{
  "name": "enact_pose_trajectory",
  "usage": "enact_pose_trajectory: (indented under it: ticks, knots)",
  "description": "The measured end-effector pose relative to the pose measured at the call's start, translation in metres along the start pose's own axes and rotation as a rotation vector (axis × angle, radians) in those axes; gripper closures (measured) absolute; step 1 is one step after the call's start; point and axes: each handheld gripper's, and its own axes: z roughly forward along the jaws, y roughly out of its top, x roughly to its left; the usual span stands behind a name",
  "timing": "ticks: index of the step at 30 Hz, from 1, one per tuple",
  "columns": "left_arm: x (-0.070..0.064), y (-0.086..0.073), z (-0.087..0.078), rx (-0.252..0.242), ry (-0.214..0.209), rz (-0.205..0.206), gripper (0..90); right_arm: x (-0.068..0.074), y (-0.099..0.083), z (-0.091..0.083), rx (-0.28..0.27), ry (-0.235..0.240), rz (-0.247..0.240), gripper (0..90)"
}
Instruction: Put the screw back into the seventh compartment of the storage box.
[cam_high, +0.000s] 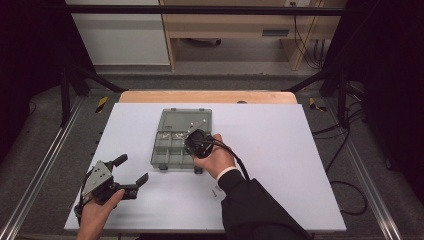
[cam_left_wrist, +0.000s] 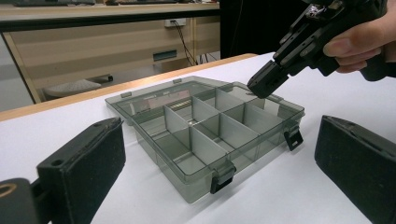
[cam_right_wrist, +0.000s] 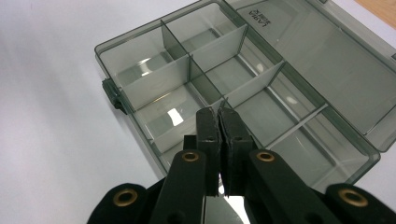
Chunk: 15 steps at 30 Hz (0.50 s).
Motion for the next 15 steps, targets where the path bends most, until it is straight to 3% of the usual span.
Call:
enact_pose_trajectory:
  ticks: [10,14,15]
  knots:
    - [-0.0003,0.0001,0.0007,0.002,-0.005,0.003,1.6,-0.0008,-0.005,0.0044,0.025,0.001,0.005,86.5]
    - [-0.0005,0.0,0.0007,0.002,-0.006,0.003,1.6,-0.0027,-0.0043,0.002,0.008,-0.011,0.021,72.9]
    - [-0.0005,0.0,0.0006,0.001,-0.006,0.003,1.6,-0.0027,-0.0043,0.002,0.008,-0.011,0.021,72.9]
